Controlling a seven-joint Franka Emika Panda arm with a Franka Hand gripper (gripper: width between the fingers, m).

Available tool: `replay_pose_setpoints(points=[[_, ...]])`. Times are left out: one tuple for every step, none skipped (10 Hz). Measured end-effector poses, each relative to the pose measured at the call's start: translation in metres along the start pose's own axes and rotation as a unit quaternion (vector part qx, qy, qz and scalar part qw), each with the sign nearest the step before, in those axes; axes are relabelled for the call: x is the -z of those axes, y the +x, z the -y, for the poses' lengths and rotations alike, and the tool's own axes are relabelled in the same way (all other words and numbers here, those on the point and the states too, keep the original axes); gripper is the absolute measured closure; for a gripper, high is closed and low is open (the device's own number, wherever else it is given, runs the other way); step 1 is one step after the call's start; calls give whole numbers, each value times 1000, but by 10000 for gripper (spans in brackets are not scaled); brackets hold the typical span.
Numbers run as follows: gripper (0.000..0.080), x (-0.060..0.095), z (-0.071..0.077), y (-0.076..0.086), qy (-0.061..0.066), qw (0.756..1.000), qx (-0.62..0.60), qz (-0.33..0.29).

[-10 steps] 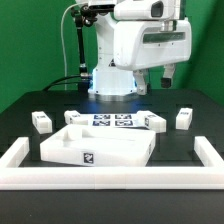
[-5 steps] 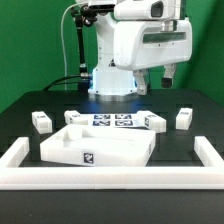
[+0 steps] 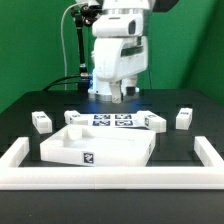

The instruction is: Assemble desk

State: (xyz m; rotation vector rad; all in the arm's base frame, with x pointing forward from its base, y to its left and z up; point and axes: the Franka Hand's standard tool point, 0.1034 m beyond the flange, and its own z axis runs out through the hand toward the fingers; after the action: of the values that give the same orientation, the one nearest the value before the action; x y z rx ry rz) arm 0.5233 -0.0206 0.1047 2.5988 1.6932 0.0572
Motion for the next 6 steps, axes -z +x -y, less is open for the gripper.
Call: replay_pose_setpoints(points=[[150,-10,10,-14,3,1000,-7,0],[150,-7,8,-9,5,1000,-11,1],[150,-7,6,-8,3,1000,-9,0],[150,-8,7,-8,5,1000,-10,1],[150,-10,8,-10,6,1000,-10,1],[150,-21,13,-19,15,1000,3,4]])
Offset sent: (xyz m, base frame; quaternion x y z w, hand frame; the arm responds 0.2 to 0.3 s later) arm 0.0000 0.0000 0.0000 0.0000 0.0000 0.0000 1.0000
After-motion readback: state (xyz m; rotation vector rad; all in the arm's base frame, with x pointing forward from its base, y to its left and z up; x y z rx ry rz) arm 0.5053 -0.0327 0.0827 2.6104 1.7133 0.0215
